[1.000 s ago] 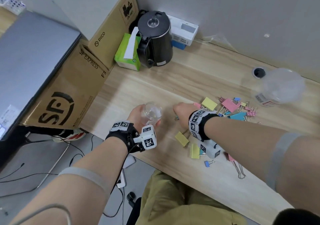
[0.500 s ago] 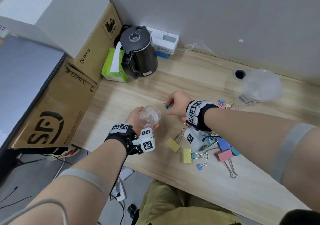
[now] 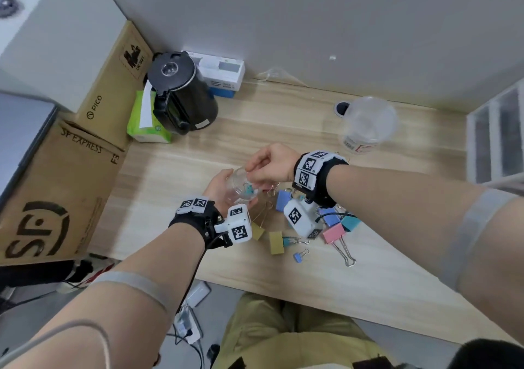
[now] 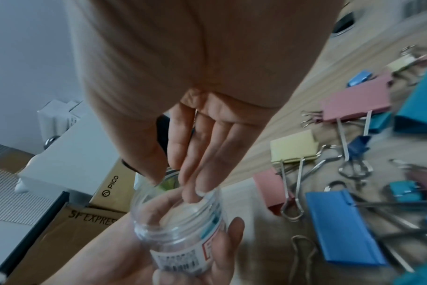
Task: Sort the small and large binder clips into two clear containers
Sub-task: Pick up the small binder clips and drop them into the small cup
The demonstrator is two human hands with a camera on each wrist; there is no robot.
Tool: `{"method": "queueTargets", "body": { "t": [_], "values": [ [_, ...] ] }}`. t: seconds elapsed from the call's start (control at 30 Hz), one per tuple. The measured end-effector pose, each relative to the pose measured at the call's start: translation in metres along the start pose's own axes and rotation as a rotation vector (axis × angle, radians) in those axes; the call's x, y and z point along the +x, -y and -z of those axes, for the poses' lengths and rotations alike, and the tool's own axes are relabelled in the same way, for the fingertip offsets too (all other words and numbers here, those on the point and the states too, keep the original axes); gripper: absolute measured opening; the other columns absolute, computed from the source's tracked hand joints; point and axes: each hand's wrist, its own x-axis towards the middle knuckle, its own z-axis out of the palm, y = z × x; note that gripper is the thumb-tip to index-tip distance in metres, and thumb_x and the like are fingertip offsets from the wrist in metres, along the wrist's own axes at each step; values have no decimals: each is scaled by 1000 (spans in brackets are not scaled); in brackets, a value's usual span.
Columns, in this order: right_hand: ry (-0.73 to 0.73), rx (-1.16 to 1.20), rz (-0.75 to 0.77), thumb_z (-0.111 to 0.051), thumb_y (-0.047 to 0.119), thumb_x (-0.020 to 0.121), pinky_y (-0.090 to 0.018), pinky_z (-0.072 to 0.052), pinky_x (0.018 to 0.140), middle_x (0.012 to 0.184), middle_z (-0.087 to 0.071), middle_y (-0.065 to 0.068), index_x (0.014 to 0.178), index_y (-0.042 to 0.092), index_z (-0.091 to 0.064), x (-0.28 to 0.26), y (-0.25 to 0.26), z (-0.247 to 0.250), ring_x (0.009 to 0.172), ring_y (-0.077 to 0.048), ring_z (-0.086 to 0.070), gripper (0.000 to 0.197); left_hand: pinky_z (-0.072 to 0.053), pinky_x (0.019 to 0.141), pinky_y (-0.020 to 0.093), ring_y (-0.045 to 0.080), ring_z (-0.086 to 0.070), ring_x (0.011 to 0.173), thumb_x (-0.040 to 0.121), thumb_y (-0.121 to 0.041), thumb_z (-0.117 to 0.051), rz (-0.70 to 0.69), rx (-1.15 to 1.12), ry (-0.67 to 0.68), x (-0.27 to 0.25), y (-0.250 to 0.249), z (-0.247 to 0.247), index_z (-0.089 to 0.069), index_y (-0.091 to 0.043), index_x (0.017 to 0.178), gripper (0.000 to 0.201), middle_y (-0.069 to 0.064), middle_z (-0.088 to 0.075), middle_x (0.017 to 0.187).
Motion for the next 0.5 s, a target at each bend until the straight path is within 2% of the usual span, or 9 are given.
{"method": "queueTargets", "body": {
  "t": [0.07,0.13,0.2,0.27,0.33,0.43,0.5],
  "values": [
    [-61,-35,-14,-74,0,81,-30,-59,58,73,-71,-17,93,3,-67,-7,-12,8,59,-21,-68,13,-57,67,37,32,-67,75,97,-46,-49,24,-13,12,-2,8,-3,-59,-1,128,56,21,-69,100],
    [-79,-169,-15,-71,0,81,-32,-58,59,68,-71,-14,87,3,-67,-15,-25,14,57,-21,-66,8,-56,64,36,33,-67,71,98,-46,-47,39,-5,31,-7,14,-7,-60,2,124,56,22,-71,97],
    [-26,-448,14,-71,4,77,-32,-60,62,65,-71,-4,82,7,-70,-23,-37,17,58,-16,-66,6,-56,62,35,34,-67,67,100,-44,-44,32,22,40,-11,18,-9,-61,5,116,54,24,-72,89],
    [81,-760,13,-74,11,73,-28,-58,63,74,-72,3,81,14,-73,-31,-48,13,68,-15,-68,9,-52,69,37,34,-67,67,101,-43,-43,27,34,46,-13,22,-9,-62,7,108,53,25,-72,84],
    [184,-929,-7,-73,13,74,-25,-54,65,83,-70,6,84,16,-74,-37,-61,5,77,-16,-67,11,-48,74,38,35,-63,74,101,-43,-43,24,46,23,-14,27,-6,-63,6,101,53,25,-72,81],
    [240,-1023,13,-72,14,74,-31,-58,71,84,-67,7,86,17,-70,-41,-82,-11,79,-18,-65,13,-48,75,38,35,-61,79,100,-43,-45,28,41,-7,-15,34,0,-63,4,100,51,25,-72,83],
    [262,-1030,13,-76,19,71,-35,-59,70,84,-68,4,88,18,-66,-43,-94,-19,79,-19,-66,20,-49,73,38,35,-63,78,100,-42,-44,29,26,-13,-17,39,2,-63,4,100,50,24,-73,82]
  ]
}}
